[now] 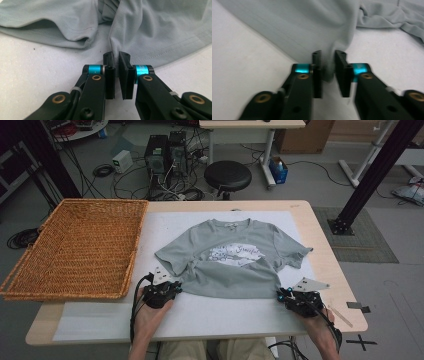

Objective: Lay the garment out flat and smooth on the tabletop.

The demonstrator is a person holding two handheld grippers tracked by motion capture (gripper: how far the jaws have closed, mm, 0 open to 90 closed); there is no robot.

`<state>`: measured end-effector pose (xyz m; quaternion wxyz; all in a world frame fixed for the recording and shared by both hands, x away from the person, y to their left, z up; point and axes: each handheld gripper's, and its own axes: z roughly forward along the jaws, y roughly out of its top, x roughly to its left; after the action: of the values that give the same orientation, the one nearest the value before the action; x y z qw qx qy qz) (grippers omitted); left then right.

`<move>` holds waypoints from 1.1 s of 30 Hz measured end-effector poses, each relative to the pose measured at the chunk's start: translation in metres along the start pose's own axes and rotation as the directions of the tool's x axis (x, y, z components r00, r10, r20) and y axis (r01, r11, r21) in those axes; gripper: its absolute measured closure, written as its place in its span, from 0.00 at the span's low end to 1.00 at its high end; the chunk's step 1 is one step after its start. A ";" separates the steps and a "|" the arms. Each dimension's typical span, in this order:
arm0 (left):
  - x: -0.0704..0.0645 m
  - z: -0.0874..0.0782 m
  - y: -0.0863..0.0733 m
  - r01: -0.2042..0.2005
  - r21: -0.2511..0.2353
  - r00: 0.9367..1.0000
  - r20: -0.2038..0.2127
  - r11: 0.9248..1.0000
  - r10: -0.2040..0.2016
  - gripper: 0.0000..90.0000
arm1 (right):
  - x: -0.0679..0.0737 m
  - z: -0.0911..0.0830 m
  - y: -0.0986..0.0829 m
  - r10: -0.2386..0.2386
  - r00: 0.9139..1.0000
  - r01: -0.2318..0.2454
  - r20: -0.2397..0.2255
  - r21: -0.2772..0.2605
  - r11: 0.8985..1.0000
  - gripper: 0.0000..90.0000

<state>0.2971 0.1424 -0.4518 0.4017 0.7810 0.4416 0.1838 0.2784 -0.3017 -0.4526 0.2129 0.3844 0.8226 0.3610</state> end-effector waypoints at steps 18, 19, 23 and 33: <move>-0.057 -0.046 -0.023 -0.033 -0.092 0.997 0.060 0.995 0.039 0.95 | 0.021 -0.051 -0.039 0.077 0.997 -0.078 -0.012 -0.138 0.987 0.97; -0.061 -0.051 -0.026 -0.032 -0.095 0.997 0.065 0.995 0.038 0.95 | 0.024 -0.055 -0.043 0.080 0.997 -0.081 -0.012 -0.143 0.986 0.97; -0.075 -0.069 -0.041 -0.029 -0.109 0.997 0.069 0.994 0.037 0.95 | 0.032 -0.073 -0.059 0.100 0.995 -0.101 -0.015 -0.164 0.981 0.97; -0.099 -0.096 -0.072 -0.016 -0.121 0.996 0.086 0.993 0.026 0.95 | 0.053 -0.107 -0.090 0.132 0.991 -0.131 -0.006 -0.175 0.976 0.97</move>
<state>0.1427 0.1246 -0.4431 0.4649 0.7674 0.4033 0.1798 0.1354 -0.3459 -0.4555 0.2237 0.4188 0.7599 0.4440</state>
